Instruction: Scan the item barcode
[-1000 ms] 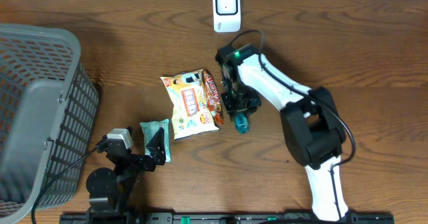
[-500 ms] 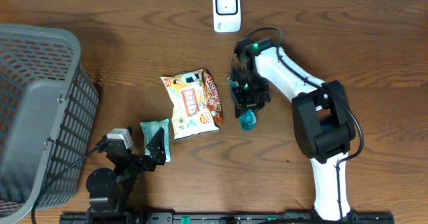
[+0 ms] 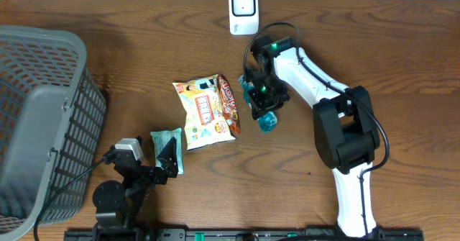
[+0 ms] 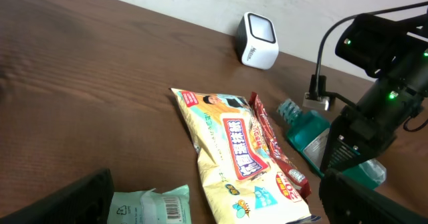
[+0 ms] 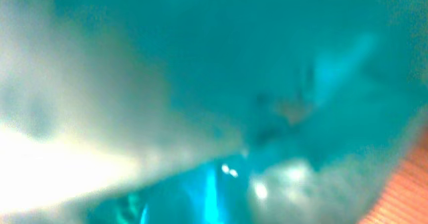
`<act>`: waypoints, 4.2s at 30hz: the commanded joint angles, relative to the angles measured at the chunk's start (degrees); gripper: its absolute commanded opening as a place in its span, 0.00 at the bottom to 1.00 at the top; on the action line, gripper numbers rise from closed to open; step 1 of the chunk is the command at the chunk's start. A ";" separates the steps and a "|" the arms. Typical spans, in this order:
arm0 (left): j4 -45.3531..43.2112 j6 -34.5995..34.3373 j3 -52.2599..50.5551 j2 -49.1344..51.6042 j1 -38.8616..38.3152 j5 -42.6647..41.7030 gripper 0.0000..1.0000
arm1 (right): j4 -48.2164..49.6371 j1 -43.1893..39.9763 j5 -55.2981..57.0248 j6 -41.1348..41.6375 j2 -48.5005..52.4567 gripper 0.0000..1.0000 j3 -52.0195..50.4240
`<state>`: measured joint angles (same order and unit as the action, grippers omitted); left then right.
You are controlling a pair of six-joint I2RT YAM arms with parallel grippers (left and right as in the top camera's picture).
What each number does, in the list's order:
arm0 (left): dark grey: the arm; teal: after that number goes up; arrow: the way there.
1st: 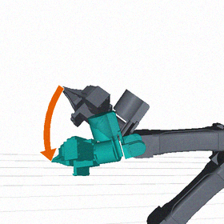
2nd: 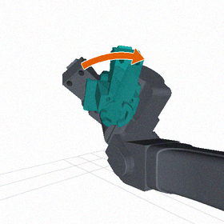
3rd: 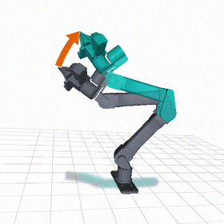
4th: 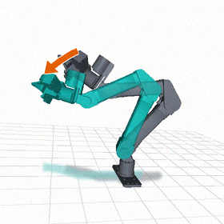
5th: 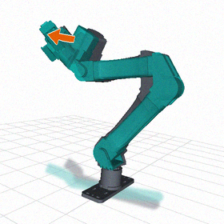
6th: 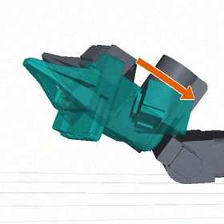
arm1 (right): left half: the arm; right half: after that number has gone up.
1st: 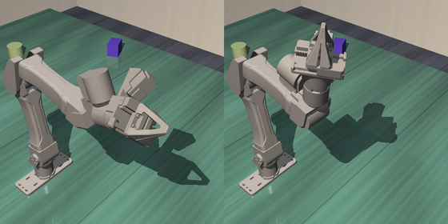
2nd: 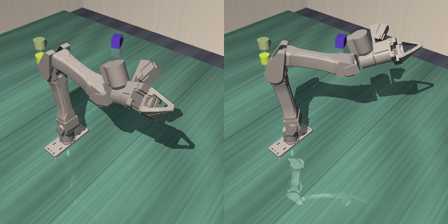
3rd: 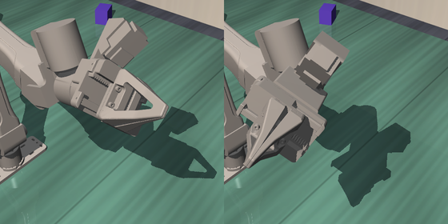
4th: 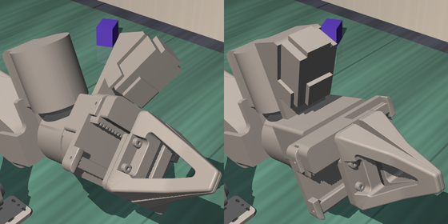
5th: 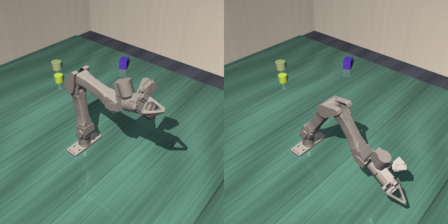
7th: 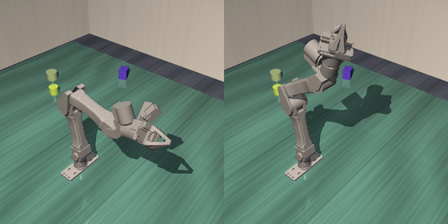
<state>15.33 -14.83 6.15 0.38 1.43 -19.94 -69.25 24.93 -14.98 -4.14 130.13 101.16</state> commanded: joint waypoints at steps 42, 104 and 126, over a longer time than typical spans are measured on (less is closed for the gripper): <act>1.38 0.11 -0.59 -0.15 -0.13 0.31 0.98 | 9.35 11.98 32.63 12.96 1.27 0.86 7.78; 1.40 0.11 -0.59 -0.15 -0.13 0.31 0.98 | -27.98 -2.05 -36.98 -23.69 -4.98 0.02 25.55; 1.40 0.11 -0.59 -0.15 -0.13 0.31 0.98 | -27.71 -2.97 -46.90 -23.80 -6.86 0.02 17.77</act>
<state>15.38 -14.81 6.15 0.38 1.43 -19.73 -96.60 22.17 -56.60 -27.53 125.51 119.55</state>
